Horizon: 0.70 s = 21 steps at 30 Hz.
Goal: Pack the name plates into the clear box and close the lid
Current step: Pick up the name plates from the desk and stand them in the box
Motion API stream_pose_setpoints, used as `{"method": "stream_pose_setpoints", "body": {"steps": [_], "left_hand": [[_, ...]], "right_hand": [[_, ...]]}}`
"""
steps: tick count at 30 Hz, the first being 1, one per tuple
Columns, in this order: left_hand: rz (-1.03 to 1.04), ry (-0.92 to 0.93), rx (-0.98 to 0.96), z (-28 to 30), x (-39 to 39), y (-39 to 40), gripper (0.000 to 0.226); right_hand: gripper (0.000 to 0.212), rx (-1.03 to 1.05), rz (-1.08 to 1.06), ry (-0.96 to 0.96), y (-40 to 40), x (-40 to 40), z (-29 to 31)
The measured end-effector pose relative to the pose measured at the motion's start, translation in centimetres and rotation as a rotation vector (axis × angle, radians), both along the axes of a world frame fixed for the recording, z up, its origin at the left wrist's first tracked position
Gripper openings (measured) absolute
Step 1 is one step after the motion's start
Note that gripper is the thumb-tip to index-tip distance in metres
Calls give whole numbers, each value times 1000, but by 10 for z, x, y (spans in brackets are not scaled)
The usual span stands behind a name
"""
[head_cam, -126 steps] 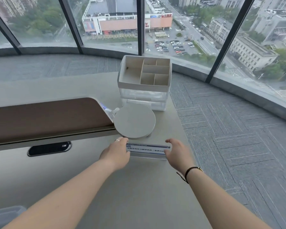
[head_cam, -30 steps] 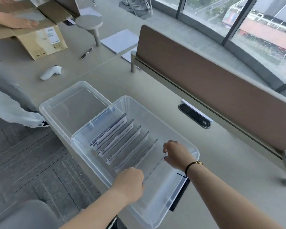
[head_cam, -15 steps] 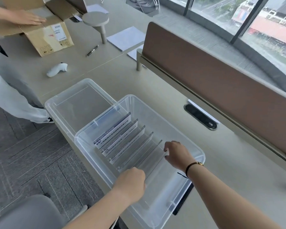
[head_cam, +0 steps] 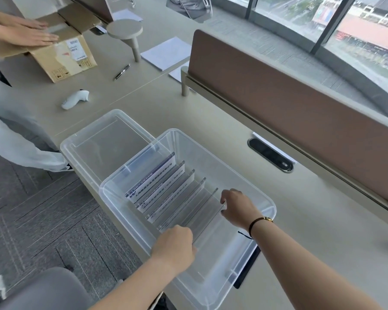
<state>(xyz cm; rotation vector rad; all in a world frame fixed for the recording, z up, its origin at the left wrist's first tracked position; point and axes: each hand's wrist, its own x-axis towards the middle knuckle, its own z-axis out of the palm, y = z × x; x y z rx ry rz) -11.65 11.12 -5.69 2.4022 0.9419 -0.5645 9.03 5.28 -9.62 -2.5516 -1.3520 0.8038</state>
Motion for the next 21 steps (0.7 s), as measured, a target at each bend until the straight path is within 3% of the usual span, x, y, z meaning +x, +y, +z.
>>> {"method": "stream_pose_setpoints", "body": {"steps": [5, 9, 13, 21], "left_hand": [[7, -15, -75, -3, -2, 5, 33], [110, -138, -183, -1, -6, 21, 30], [192, -240, -165, 14, -11, 38, 24], [232, -316, -163, 40, -15, 40, 17]], "right_hand": [[23, -21, 6, 19, -2, 0, 1], [40, -37, 42, 23, -6, -1, 8], [47, 9, 61, -7, -8, -8, 25], [41, 214, 35, -22, -18, -31, 57]]}}
